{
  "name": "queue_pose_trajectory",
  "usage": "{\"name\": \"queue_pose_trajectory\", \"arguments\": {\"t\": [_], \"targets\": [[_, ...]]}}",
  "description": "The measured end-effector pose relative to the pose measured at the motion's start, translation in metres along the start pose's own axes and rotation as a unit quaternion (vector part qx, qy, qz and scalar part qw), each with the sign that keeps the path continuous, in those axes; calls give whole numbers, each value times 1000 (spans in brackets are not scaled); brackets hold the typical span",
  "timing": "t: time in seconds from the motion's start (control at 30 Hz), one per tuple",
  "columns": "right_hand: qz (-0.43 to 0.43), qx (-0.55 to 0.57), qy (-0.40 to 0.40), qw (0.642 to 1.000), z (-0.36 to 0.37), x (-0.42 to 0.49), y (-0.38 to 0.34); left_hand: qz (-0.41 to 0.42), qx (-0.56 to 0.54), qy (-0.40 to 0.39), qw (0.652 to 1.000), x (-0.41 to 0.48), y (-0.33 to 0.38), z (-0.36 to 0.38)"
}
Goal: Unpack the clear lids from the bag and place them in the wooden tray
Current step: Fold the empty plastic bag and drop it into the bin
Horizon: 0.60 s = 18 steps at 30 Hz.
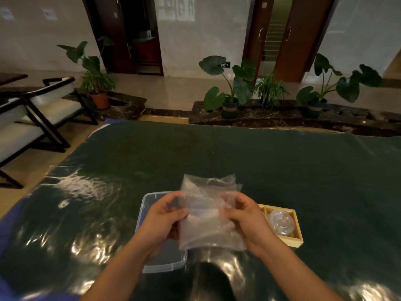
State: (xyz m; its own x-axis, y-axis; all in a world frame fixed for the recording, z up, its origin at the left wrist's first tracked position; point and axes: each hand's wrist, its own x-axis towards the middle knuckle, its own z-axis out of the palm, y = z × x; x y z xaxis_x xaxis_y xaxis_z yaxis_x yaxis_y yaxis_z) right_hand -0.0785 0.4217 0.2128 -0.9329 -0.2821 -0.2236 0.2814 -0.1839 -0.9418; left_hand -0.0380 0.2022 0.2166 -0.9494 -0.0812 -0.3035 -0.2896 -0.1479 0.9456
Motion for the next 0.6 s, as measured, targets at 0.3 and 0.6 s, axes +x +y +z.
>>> {"name": "queue_pose_trajectory", "arguments": {"t": [0.3,0.6], "targets": [[-94,-62,40,993,-3,14,10,-122,-159,-43,979,3,4,4],[-71,-145,20,987,-12,14,-1,-54,-22,-4,998,14,-1,6]]}}
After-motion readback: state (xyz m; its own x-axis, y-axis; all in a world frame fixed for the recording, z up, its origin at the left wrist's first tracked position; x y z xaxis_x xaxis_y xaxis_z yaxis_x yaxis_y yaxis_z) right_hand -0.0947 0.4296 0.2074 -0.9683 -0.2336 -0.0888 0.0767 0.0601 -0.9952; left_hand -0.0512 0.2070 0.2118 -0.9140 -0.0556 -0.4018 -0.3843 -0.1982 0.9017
